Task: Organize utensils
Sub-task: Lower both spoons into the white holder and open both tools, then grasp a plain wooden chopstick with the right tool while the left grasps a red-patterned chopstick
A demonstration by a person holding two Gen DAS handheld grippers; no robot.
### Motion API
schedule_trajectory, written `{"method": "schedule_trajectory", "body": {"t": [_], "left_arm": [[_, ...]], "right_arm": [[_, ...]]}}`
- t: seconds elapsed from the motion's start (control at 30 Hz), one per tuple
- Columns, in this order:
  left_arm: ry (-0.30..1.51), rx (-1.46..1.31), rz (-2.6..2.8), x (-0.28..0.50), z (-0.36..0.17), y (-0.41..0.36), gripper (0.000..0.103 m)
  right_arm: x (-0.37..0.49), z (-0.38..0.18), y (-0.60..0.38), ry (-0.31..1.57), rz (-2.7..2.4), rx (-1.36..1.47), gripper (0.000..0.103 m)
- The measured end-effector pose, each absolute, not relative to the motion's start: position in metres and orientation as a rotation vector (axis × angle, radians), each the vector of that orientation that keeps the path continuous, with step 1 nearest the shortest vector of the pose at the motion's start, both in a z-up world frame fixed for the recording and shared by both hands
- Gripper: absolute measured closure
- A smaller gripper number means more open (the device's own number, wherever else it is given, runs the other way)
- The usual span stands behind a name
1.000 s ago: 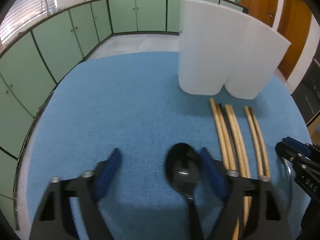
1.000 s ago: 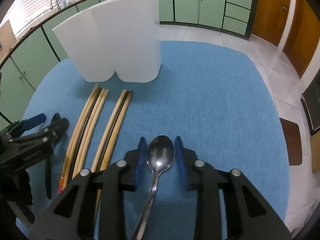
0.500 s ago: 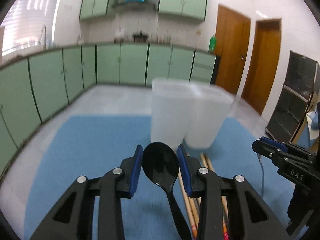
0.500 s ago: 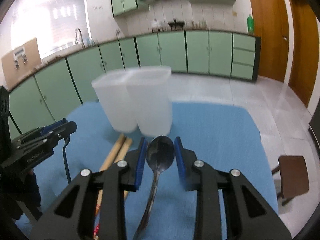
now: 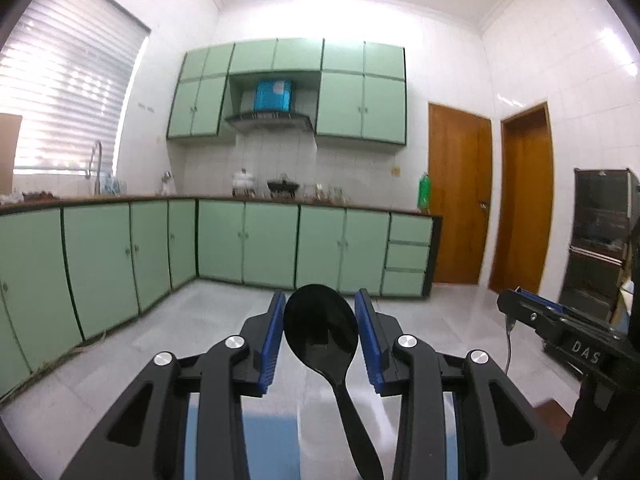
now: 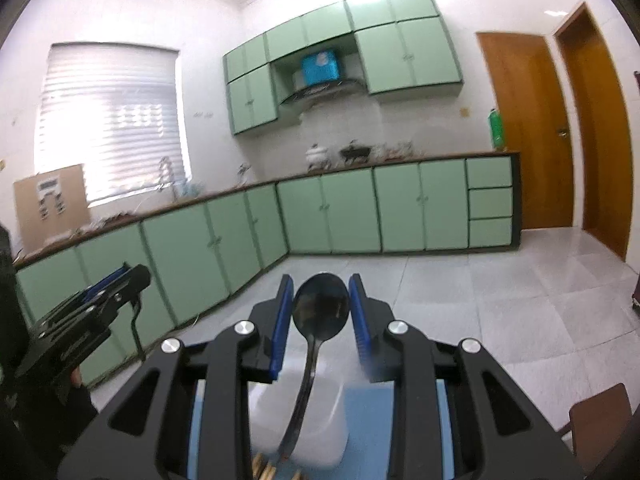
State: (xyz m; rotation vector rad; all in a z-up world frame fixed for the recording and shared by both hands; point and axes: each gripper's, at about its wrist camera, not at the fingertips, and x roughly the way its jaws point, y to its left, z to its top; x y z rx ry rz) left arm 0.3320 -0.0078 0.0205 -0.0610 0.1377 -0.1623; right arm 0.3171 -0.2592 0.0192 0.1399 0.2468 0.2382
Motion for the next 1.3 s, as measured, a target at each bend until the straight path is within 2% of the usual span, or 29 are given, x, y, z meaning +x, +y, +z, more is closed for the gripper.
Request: {"method": "schedule_trajectory", "body": {"t": [0.17, 0.37, 0.43, 0.53, 0.6, 0.7, 0.8, 1.07, 1.17, 1.3], "left_arm": [[0.172, -0.045, -0.148, 0.381, 0.009, -0.024, 0.068], [0.266, -0.046, -0.155, 0.398, -0.023, -0.025, 0.065], [0.273, -0.049, -0.15, 0.396, -0.027, -0.022, 0.051], [0.285, -0.043, -0.139, 0.38, -0.033, -0.014, 0.049], [0.314, -0.053, -0.134, 0.359, -0.036, -0.007, 0.048], [0.366, -0.048, -0.126, 0.325, -0.044, 0.001, 0.039], [0.451, -0.008, -0.115, 0.281, -0.067, 0.004, 0.033], [0.748, 0.067, -0.111, 0.182, -0.151, -0.004, 0.03], [0.795, 0.07, -0.103, 0.162, -0.164, -0.003, 0.028], [0.772, 0.063, -0.073, 0.154, -0.161, -0.001, 0.025]], "right_arm": [[0.372, 0.013, -0.257, 0.261, 0.169, 0.114, 0.076], [0.393, -0.022, -0.241, 0.36, 0.195, 0.085, 0.074], [0.388, -0.028, -0.243, 0.37, 0.183, 0.098, 0.059], [0.373, -0.033, -0.25, 0.39, 0.164, 0.138, 0.052], [0.355, -0.037, -0.257, 0.415, 0.146, 0.158, 0.047], [0.317, -0.051, -0.266, 0.474, 0.124, 0.154, 0.035], [0.275, -0.072, -0.266, 0.555, 0.128, 0.132, 0.03], [0.15, -0.149, -0.231, 0.783, 0.157, 0.048, 0.029], [0.12, -0.166, -0.214, 0.834, 0.199, 0.05, 0.029], [0.111, -0.168, -0.196, 0.836, 0.228, -0.004, 0.029]]}}
